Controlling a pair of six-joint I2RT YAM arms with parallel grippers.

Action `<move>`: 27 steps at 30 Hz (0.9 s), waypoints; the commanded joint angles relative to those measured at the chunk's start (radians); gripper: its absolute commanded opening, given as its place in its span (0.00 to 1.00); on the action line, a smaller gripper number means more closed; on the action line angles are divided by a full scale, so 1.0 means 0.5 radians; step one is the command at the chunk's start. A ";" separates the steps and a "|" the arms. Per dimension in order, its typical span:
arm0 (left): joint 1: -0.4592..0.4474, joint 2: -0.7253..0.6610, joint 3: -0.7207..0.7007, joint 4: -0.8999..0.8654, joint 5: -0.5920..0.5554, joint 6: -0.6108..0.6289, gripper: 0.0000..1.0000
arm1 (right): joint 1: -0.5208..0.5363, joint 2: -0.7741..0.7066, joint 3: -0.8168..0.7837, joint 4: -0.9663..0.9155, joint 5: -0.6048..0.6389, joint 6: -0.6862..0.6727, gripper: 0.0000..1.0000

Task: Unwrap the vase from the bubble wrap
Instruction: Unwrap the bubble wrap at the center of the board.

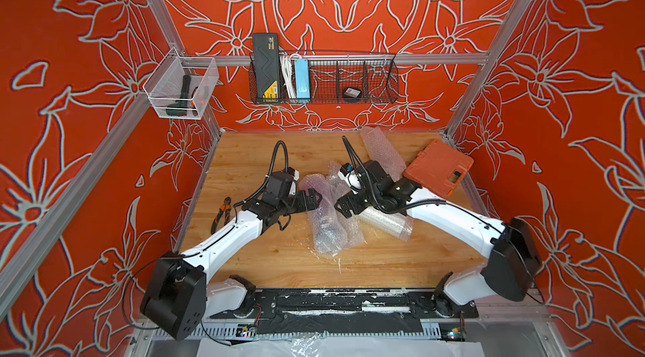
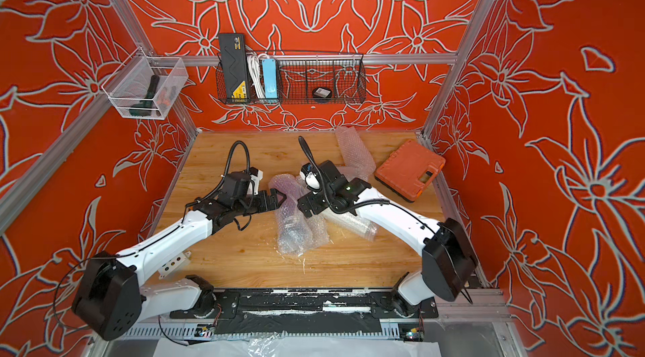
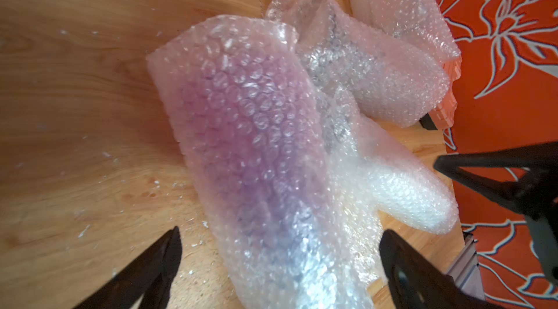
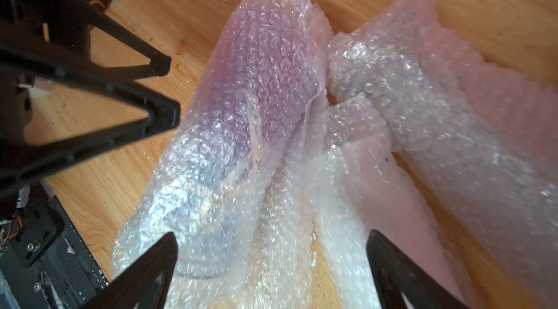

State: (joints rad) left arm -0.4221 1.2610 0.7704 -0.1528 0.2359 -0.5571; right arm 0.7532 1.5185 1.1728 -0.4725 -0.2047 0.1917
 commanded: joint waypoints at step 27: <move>0.012 -0.201 -0.487 0.144 -0.157 0.004 0.56 | 0.003 0.593 0.631 -0.133 -0.228 -0.181 0.73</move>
State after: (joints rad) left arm -0.4240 1.1648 0.5404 -0.0505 0.1555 -0.5762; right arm 0.7258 1.7775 1.4292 -0.5034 -0.2905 0.1284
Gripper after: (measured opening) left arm 0.560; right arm 0.733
